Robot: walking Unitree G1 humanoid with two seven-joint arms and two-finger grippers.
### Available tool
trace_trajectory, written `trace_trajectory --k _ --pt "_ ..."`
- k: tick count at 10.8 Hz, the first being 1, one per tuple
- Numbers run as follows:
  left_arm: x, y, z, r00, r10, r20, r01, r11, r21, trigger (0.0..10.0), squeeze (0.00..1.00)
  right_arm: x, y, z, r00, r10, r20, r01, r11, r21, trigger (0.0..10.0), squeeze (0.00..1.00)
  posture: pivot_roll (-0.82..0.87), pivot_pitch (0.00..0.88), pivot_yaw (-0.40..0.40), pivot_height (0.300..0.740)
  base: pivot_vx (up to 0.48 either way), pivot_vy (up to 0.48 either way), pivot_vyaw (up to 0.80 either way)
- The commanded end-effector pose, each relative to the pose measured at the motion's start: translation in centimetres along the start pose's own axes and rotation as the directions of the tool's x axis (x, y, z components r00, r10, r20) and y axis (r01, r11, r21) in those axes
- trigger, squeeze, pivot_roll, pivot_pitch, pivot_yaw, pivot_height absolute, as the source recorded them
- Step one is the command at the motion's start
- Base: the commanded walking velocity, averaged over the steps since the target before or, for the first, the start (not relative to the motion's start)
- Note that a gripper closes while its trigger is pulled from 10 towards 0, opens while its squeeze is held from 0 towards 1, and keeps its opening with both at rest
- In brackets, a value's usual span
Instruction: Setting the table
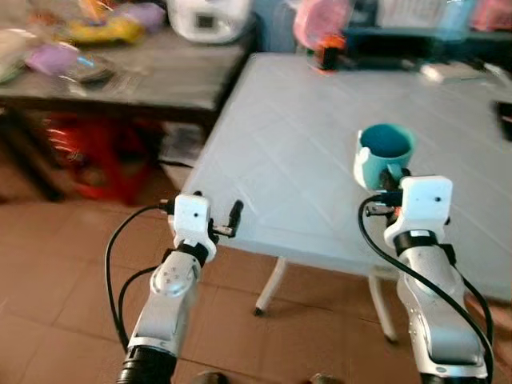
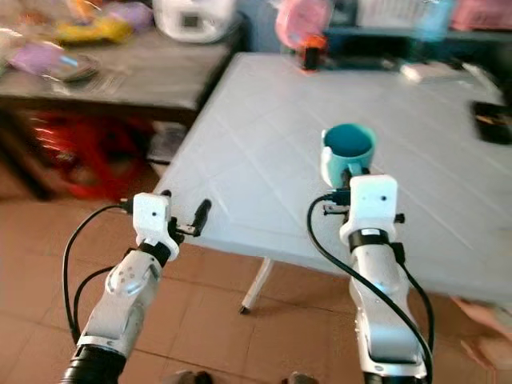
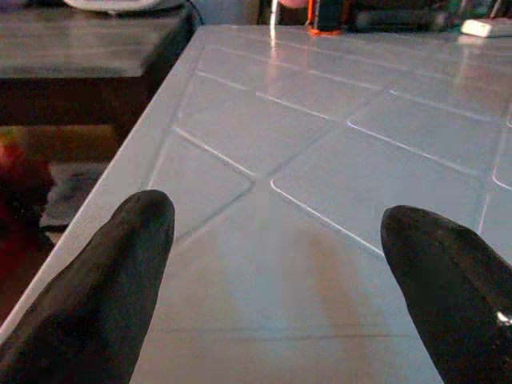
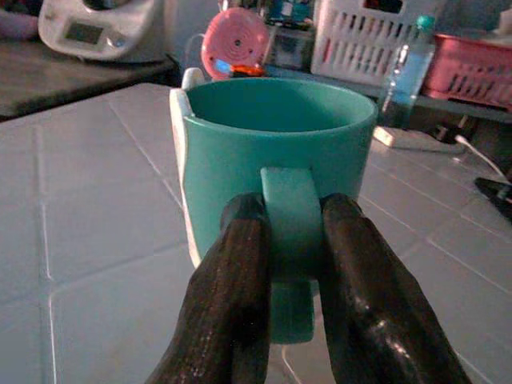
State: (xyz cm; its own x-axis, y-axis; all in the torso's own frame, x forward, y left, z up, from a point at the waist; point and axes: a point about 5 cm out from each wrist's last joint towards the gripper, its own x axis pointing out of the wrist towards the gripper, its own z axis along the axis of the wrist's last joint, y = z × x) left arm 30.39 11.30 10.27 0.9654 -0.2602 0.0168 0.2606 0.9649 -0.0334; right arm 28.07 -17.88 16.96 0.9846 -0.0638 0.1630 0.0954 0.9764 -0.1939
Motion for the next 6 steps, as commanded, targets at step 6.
trace_trajectory --k 6 --pt "0.11 -0.31 -0.31 1.000 -0.019 -0.003 0.019 0.999 -0.026 10.0 0.00 0.28 -0.06 0.42 1.000 0.003 0.017 -0.003 1.000 -0.005 10.0 0.00 -0.18 0.095 0.046 0.740 0.000 0.213 -0.19"
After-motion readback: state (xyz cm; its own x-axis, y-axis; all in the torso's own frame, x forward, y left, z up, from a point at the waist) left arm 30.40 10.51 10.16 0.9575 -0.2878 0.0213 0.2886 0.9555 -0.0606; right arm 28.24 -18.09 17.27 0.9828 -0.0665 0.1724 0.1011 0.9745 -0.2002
